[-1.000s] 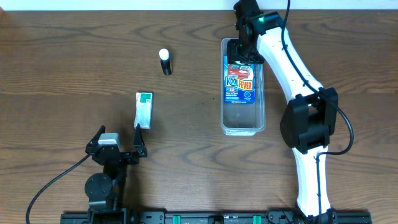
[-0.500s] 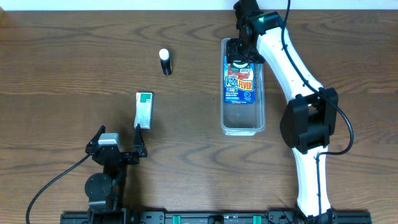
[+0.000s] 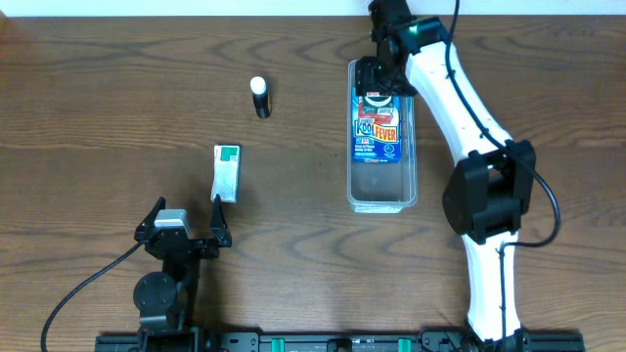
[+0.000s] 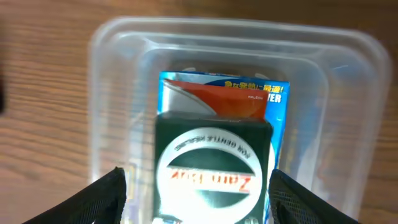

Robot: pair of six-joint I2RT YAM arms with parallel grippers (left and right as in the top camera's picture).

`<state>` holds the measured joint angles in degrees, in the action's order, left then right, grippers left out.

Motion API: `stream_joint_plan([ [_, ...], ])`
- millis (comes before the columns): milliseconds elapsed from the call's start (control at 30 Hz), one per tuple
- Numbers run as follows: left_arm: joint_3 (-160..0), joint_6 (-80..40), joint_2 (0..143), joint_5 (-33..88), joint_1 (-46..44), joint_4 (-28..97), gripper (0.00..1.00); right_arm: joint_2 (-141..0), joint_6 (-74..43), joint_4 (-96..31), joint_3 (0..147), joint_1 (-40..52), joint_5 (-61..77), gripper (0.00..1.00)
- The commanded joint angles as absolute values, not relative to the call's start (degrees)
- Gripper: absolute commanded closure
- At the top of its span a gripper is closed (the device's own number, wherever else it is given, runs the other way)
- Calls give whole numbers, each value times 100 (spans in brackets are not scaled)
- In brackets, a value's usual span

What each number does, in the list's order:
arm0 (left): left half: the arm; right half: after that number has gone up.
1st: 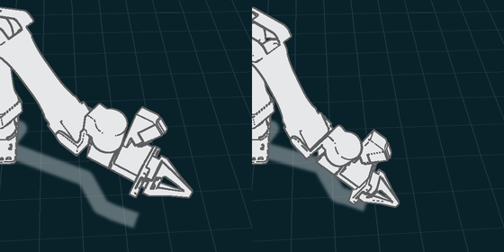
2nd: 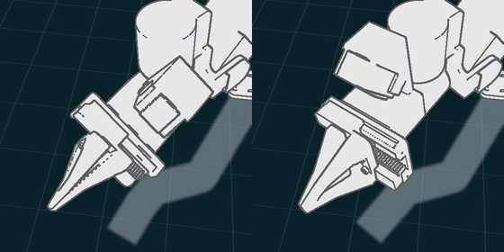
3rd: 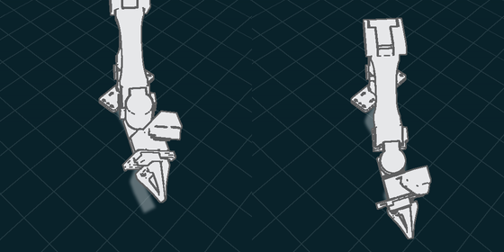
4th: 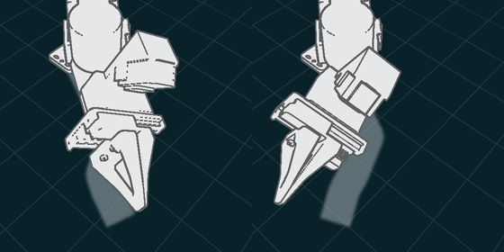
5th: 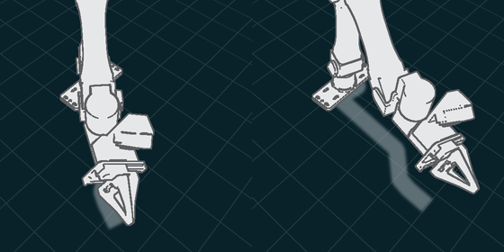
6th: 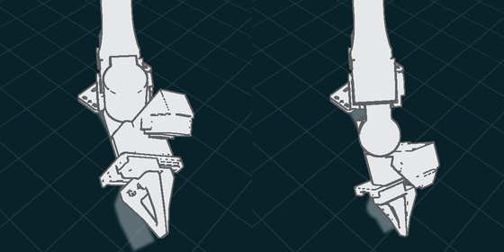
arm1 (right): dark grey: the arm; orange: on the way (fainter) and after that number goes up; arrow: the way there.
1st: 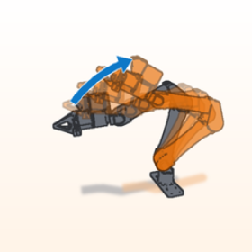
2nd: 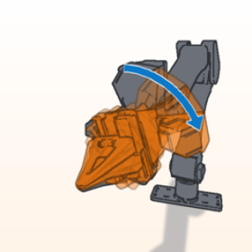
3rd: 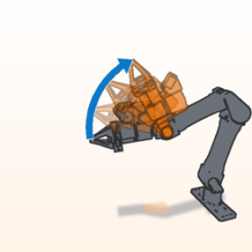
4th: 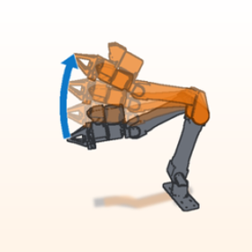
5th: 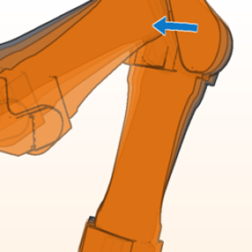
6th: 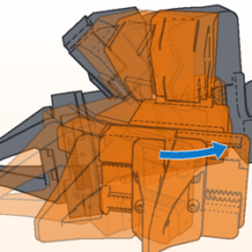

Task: Pack container
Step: 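Carry the Zam-Buk tin into the container and release it, then withdraw the right gripper to the right side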

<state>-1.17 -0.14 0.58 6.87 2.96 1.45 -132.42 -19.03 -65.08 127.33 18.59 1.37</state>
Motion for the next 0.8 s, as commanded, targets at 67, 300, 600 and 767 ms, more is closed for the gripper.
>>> stream_joint_plan([
  [67,-23,19,23,751,331,342,2,-12256,-1859,-6490,12794,1638,436,29],
  [300,-23,19,23,751,331,342,2,-11716,-1791,-6661,12794,1208,-86,29],
  [600,-23,19,23,751,331,342,2,-11550,-1715,-7443,12737,-139,-814,31],
  [767,-23,19,23,751,331,342,2,-11550,-2095,-7703,12733,-987,-816,1],
])
